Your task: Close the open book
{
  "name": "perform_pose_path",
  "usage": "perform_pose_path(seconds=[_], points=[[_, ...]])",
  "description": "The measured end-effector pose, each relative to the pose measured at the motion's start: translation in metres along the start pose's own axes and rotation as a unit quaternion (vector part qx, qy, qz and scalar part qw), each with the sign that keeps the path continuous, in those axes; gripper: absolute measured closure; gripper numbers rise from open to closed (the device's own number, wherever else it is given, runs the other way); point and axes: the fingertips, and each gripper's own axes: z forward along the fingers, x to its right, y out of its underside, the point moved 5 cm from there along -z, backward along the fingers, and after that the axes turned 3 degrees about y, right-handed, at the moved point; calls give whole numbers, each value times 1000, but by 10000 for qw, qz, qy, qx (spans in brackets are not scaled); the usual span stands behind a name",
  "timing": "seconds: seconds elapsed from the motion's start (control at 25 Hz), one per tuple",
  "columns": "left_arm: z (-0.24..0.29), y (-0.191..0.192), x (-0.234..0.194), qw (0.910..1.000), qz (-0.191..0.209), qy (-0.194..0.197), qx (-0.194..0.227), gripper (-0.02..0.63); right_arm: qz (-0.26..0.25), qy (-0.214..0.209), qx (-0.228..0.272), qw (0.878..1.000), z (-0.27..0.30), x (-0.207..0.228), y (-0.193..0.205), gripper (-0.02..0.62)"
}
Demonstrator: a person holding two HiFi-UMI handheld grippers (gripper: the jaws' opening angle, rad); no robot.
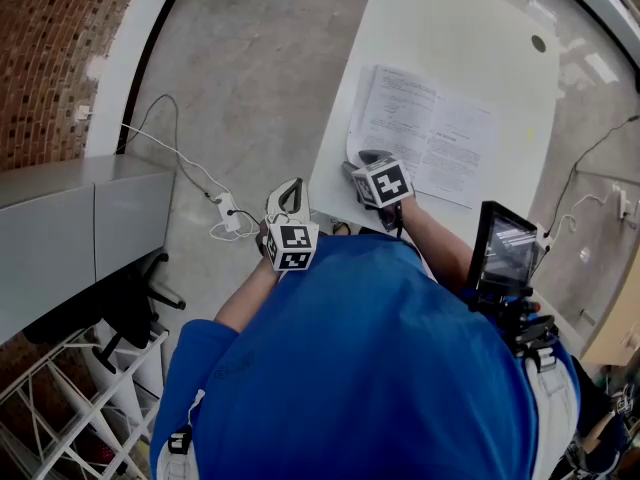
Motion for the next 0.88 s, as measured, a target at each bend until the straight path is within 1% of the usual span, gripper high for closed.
perform_pose_path(seconds=[0.12, 0.24, 0.44, 0.56, 0.72, 0.88], points=[[-3, 2, 0, 10000, 19, 40, 32, 600, -134, -3, -23, 9999, -1, -6, 1, 392], [-8, 3, 0, 10000, 33, 67, 65, 600, -34, 26, -147, 9999, -6, -11, 6, 376], [-12, 2, -2, 9999, 67, 103, 118, 600, -56, 76, -60, 9999, -10, -14, 6, 376], [-6, -1, -4, 9997, 105, 132, 150, 600, 154, 101, -62, 9998, -9, -9, 5, 376], [-1, -5, -6, 9996, 160, 166, 189, 600, 249, -19, 349, 9991, -10, -4, -6, 376], [-1, -6, -7, 9991, 245, 256, 223, 600, 364, -145, 524, 9979, -18, -6, -7, 376]])
